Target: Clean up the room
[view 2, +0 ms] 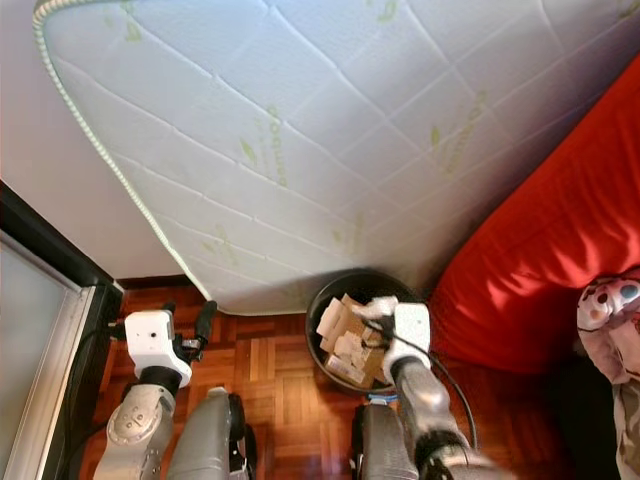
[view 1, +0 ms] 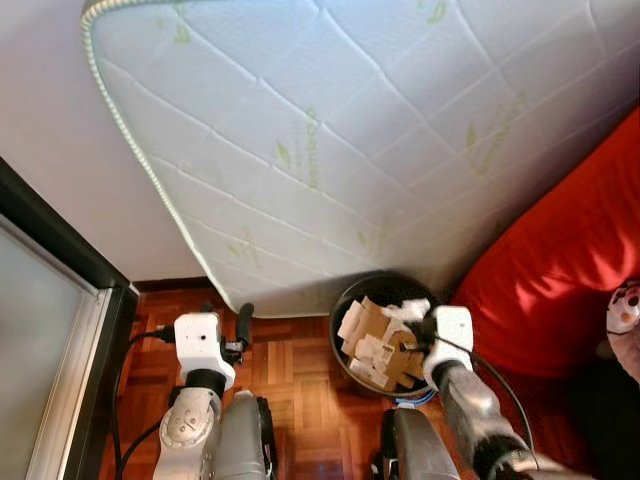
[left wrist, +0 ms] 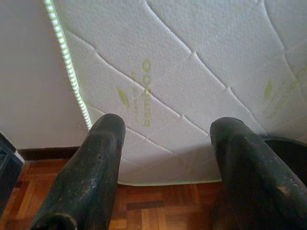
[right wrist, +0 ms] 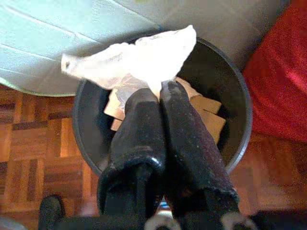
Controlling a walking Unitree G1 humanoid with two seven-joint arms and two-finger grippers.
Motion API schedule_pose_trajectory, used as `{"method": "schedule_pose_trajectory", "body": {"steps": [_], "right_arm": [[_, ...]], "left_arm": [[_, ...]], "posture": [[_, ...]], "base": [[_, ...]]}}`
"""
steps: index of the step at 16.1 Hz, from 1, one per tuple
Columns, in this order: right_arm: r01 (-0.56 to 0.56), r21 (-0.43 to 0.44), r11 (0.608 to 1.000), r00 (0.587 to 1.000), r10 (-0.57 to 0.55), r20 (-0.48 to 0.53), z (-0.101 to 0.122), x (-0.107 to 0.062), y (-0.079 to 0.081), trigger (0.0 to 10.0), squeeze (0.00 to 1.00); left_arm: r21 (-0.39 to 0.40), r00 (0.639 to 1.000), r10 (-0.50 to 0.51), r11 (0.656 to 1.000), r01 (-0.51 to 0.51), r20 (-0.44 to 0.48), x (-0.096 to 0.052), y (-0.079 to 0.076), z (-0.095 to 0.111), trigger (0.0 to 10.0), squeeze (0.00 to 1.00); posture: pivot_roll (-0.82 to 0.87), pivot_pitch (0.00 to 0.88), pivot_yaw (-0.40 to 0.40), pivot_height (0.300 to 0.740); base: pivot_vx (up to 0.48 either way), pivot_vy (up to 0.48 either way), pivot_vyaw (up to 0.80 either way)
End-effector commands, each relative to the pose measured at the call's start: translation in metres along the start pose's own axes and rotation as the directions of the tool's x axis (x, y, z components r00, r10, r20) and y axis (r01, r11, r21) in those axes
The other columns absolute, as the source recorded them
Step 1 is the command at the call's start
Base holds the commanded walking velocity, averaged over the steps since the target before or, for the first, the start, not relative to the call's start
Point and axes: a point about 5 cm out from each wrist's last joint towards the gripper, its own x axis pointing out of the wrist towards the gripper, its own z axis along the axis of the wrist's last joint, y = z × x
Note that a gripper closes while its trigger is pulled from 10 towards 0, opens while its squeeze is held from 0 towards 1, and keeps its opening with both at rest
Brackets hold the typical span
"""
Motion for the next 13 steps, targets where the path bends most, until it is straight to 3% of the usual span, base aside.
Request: {"method": "schedule_pose_trajectory", "body": {"steps": [1,5,11,12,13], "right_arm": [[0.000,0.007,1.000,0.999,0.000,-0.033,-0.001,0.002,0.002,10.0,0.00],[-0.028,-0.032,0.999,0.999,0.028,0.014,0.037,0.016,0.013,10.0,0.00],[-0.014,-0.059,0.998,1.000,0.014,0.000,0.041,0.017,0.011,10.0,0.00],[-0.015,-0.055,0.998,1.000,0.015,-0.002,0.040,0.017,0.010,10.0,0.40],[-0.017,-0.056,0.998,1.000,0.017,-0.005,0.040,0.017,0.009,10.0,1.00]], "left_arm": [[-0.005,1.000,0.009,1.000,-0.009,-0.021,-0.007,0.001,-0.002,10.0,0.00],[-0.007,1.000,0.020,1.000,-0.020,0.002,-0.020,0.001,0.010,10.0,0.00],[-0.004,0.999,0.026,1.000,-0.026,-0.033,-0.052,-0.002,0.022,10.0,0.00],[-0.005,0.999,0.027,1.000,-0.027,-0.040,-0.055,-0.003,0.023,10.0,0.00],[-0.005,0.999,0.027,1.000,-0.027,-0.045,-0.057,-0.004,0.024,10.0,0.00]], "posture": [[0.01,0.316,0.020,0.637],[0.05,0.383,0.012,0.637],[0.10,0.491,0.012,0.637],[0.10,0.504,0.011,0.637],[0.10,0.512,0.009,0.637]], "base": [[0.000,0.000,0.00],[0.000,0.000,0.00],[0.000,0.000,0.00],[0.000,0.000,0.00],[0.000,0.000,0.00]]}}
